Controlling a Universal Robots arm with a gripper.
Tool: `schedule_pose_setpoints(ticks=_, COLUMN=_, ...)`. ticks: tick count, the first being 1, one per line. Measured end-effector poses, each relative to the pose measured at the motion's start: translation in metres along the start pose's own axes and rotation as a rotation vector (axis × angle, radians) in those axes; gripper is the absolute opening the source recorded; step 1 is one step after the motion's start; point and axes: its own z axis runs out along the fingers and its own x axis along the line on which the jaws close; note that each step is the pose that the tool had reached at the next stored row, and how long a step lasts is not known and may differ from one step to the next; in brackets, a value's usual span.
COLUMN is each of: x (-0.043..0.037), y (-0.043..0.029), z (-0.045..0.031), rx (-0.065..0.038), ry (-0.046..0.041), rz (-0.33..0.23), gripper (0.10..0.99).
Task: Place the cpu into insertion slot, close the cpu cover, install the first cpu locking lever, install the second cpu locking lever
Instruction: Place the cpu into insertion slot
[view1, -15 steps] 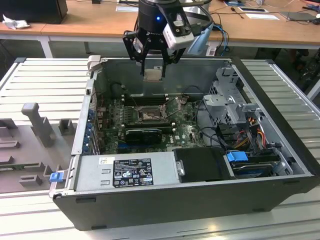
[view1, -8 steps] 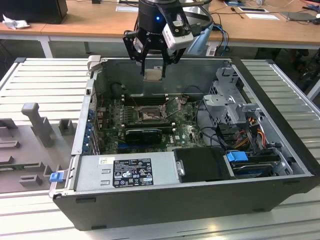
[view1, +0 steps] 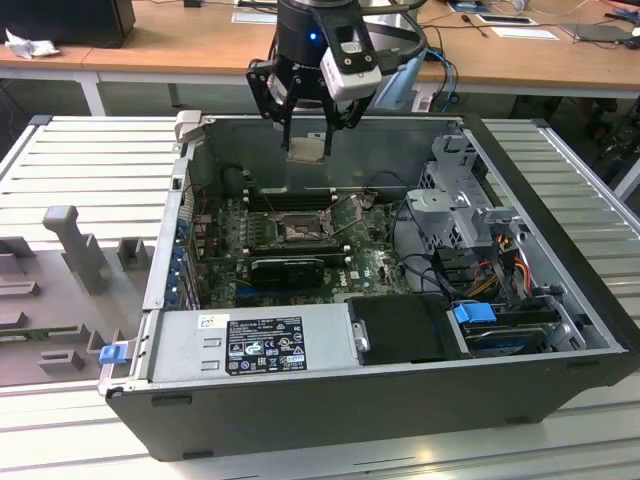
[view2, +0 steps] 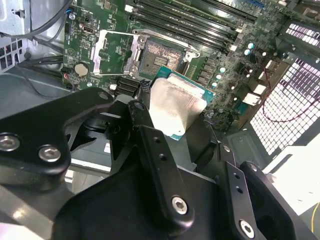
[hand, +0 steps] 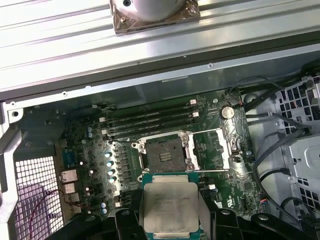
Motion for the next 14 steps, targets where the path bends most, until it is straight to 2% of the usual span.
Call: schedule_pose_setpoints(ticks=14, x=-0.0001, y=-0.0004, z=0.0043, rx=0.000, ry=0.0006, rz=0.008, gripper=0.529)
